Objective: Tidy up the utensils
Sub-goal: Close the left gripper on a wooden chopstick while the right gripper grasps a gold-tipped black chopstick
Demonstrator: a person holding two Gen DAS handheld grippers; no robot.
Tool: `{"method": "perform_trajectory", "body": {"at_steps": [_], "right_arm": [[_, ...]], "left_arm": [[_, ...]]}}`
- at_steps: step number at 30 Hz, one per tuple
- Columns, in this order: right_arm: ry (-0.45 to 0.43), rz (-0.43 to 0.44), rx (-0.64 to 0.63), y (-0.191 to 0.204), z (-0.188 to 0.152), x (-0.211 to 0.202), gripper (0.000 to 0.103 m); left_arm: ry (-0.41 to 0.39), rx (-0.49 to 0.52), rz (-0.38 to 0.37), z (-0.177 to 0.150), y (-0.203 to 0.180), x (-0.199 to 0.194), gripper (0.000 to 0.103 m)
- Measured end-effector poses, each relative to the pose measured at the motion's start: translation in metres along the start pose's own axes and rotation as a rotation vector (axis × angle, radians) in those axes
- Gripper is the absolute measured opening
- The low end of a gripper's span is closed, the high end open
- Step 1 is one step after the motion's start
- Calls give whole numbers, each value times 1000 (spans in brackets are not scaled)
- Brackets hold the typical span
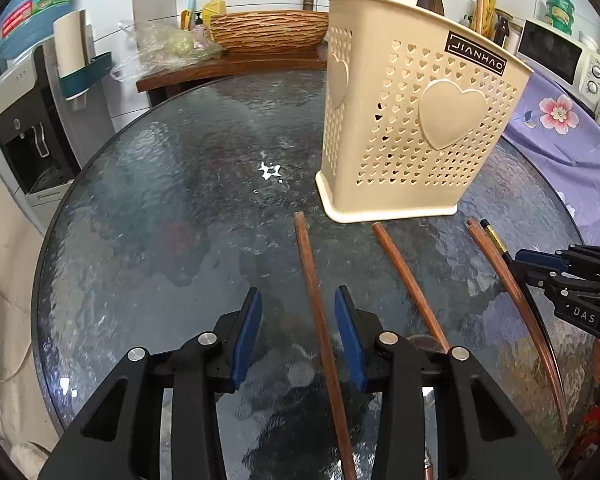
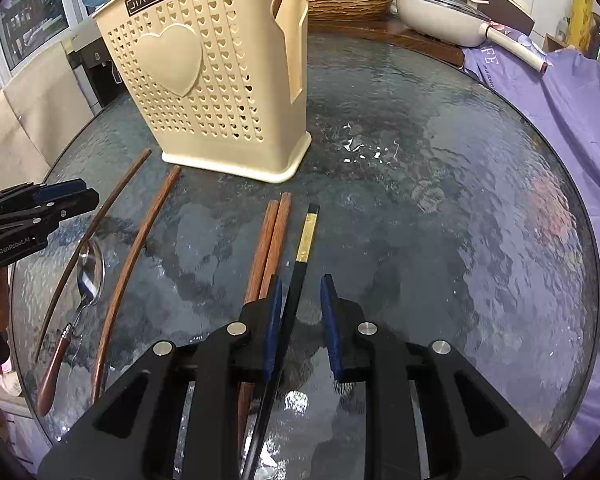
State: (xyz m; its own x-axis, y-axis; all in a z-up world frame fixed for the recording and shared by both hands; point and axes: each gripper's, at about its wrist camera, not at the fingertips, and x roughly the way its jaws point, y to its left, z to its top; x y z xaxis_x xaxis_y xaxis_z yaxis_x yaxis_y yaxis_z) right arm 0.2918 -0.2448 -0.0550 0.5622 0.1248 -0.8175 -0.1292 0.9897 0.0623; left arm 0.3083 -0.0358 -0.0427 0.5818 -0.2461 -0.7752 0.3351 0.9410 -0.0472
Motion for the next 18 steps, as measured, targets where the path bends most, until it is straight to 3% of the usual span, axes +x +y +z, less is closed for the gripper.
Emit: {"method": "perform_trajectory", "body": {"at_steps": [18], "right_arm": [[14,-25,-15,2,13,10,20]], "left_arm": [[69,48,26,23,-17,37,24]]}}
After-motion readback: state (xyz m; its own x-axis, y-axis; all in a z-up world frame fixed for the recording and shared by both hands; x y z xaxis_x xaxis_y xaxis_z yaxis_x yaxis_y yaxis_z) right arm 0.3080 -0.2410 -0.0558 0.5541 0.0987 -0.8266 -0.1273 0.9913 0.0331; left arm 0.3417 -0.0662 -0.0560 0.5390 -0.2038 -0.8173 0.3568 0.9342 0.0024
